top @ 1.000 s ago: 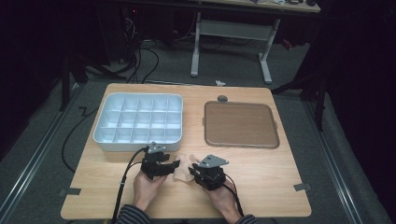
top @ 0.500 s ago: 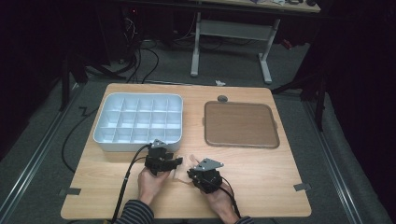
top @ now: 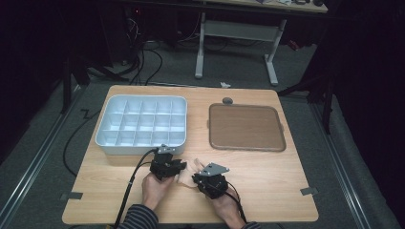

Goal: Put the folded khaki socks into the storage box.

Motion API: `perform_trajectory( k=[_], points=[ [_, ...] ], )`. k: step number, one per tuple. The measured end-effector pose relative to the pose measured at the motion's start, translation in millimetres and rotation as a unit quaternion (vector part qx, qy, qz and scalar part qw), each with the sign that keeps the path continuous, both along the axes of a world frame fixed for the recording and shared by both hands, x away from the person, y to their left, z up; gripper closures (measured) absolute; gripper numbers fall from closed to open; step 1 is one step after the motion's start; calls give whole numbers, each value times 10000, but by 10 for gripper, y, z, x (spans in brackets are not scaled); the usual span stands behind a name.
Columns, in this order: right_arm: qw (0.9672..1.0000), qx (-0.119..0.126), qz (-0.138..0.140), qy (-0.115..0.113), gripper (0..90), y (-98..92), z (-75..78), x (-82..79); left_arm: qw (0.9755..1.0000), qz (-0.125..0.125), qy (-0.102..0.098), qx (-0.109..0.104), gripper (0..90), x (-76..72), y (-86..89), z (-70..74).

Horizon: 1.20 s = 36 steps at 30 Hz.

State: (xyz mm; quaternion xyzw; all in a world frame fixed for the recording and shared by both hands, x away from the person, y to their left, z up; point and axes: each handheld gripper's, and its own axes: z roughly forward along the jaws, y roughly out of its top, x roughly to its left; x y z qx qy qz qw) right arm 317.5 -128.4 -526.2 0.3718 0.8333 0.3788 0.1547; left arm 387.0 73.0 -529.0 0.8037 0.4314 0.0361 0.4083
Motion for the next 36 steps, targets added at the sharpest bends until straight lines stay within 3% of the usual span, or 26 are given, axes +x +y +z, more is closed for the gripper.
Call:
perform_trajectory(
  k=[8, 15, 20, 22, 28, 36],
  points=[
    [10000, 59, -2, 66, 832, -13, 1, -4, 9998, -23, 37, -170, 808, -13, 26, -18],
    [9999, 88, 33, 95, 832, -12, 2, -32, 9997, -68, 54, -244, 826, -64, 68, 9],
    [9998, 3, 164, 84, 818, 4, 40, -70, 9997, -180, -28, -150, 828, -131, 87, 71],
    [9998, 91, 150, 81, 816, 4, 73, -69, 9997, -196, -31, -120, 829, -142, 94, 82],
    [9996, 266, -1, 33, 851, 15, 169, 54, 9997, -215, -27, -120, 830, -151, 104, 84],
    [9995, 208, -189, 125, 881, 96, 141, 237, 9996, -244, -56, -162, 830, -183, 125, 111]
  ],
)
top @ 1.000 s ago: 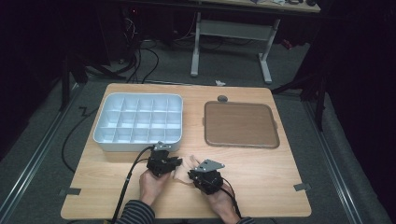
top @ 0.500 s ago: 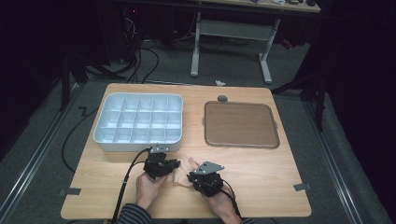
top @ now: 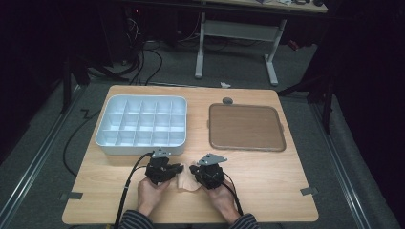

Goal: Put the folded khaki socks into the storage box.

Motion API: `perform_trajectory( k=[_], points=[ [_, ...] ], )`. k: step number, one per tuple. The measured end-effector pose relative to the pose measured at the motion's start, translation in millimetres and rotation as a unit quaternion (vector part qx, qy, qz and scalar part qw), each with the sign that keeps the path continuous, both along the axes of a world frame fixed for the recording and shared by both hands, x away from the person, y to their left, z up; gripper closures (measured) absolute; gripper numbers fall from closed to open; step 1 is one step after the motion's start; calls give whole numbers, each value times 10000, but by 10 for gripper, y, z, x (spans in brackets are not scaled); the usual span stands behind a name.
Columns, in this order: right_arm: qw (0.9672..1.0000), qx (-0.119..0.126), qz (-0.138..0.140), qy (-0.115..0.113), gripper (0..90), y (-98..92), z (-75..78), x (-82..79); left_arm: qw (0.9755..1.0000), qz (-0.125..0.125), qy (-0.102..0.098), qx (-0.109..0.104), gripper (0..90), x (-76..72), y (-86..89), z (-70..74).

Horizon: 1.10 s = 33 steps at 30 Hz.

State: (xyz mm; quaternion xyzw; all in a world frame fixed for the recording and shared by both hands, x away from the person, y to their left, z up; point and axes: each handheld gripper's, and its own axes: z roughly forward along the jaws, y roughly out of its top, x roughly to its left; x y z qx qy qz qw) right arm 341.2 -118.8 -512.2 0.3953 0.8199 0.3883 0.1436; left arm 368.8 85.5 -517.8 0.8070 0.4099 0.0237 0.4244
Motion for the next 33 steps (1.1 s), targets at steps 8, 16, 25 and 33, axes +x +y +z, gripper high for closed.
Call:
perform_trajectory(
  k=[8, 16, 25, 33],
  points=[
    [9998, -143, -137, 79, 881, 8, -73, 68, 10000, -17, 8, -93, 830, -19, 22, 17],
    [9997, -175, -120, 105, 883, 24, -114, 89, 9996, -62, -23, -264, 830, -40, 36, 52],
    [9998, -135, -40, 113, 890, 83, -124, 86, 9991, -119, -91, -391, 835, -57, 52, 104],
    [9998, -129, 85, 147, 889, 156, -123, 99, 9989, -109, -130, -428, 838, -68, 89, 114]
  ],
)
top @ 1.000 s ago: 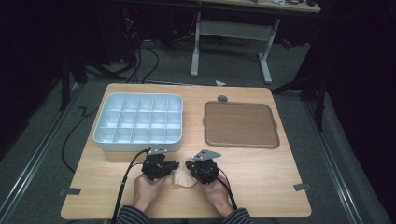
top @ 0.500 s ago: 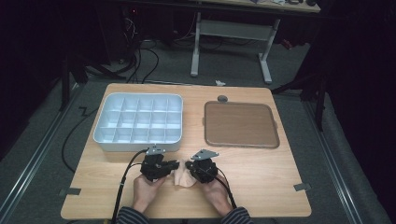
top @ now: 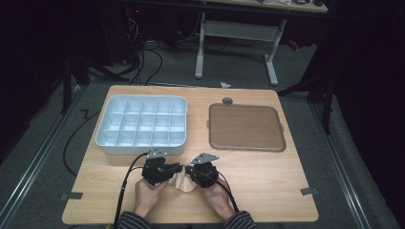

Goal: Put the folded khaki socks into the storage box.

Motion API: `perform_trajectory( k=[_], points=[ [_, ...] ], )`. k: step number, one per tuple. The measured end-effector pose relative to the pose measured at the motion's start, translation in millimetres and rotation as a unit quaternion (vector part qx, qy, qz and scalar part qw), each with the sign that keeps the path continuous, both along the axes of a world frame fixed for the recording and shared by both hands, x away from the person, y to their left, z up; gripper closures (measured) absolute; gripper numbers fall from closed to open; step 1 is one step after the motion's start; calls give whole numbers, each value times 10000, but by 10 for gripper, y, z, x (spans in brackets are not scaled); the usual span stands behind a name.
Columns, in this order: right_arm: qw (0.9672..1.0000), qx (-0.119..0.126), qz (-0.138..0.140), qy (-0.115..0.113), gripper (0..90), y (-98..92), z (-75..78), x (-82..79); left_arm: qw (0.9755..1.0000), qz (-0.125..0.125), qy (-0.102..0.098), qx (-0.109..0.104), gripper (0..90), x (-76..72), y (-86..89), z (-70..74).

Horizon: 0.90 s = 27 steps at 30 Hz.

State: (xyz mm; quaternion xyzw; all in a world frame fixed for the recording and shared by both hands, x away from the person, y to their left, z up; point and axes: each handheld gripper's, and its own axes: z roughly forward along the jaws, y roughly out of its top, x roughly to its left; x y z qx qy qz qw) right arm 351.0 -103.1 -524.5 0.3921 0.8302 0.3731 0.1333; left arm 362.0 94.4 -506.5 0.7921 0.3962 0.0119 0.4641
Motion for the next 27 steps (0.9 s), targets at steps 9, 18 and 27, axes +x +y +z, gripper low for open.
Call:
perform_trajectory(
  k=[9, 18, 27],
  points=[
    [9999, 84, 95, -76, 821, 24, 35, 2, 10000, 51, -20, 35, 839, -29, 58, 17],
    [9989, 309, -8, -349, 743, -117, 205, -109, 9999, 140, -15, 86, 839, -34, 76, 36],
    [9984, 389, -295, -282, 644, -366, 213, -207, 9997, 213, -27, 125, 839, -44, 63, 40]
  ],
)
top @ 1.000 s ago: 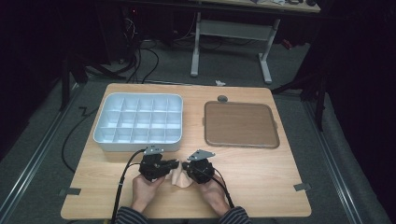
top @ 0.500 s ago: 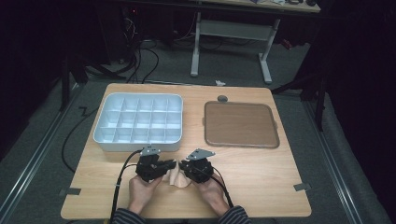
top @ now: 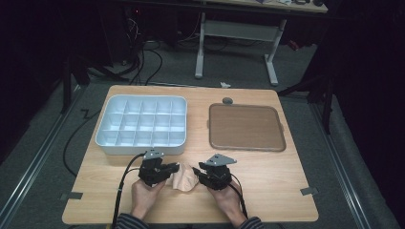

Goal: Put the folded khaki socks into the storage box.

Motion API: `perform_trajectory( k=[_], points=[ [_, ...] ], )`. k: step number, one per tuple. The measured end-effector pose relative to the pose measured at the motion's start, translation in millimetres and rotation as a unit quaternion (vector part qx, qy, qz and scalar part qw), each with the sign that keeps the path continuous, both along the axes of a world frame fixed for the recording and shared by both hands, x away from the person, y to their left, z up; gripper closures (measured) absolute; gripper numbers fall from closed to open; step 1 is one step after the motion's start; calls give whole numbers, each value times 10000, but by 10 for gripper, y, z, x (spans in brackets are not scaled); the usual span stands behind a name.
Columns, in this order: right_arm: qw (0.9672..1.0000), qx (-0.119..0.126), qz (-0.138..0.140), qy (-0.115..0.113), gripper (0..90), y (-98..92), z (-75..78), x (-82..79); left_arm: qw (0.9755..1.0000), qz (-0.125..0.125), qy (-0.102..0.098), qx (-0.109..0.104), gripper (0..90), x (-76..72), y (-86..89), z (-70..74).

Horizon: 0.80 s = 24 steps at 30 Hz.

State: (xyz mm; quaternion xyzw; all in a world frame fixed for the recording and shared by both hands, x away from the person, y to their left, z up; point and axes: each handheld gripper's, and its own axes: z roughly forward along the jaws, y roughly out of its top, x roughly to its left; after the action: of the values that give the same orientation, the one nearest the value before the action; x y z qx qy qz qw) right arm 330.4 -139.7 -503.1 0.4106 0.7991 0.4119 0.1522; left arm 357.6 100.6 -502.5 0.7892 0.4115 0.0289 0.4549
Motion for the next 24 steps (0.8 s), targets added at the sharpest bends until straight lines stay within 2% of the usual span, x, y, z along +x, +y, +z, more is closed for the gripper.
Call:
perform_trajectory(
  k=[5, 10, 16, 24],
  points=[
    [9999, 23, -45, 156, 597, -34, -89, -19, 10000, 5, -14, 59, 839, -6, -12, -2],
    [9995, -15, 43, 308, 597, 28, -161, -17, 10000, -7, -27, 94, 839, -13, -19, 12],
    [9990, -184, 107, 390, 710, 103, -226, 3, 10000, -58, -39, 69, 838, -25, -47, 32],
    [9989, -295, 179, 316, 762, 140, -229, 22, 9998, -151, -87, 43, 837, -12, -112, 72]
  ],
)
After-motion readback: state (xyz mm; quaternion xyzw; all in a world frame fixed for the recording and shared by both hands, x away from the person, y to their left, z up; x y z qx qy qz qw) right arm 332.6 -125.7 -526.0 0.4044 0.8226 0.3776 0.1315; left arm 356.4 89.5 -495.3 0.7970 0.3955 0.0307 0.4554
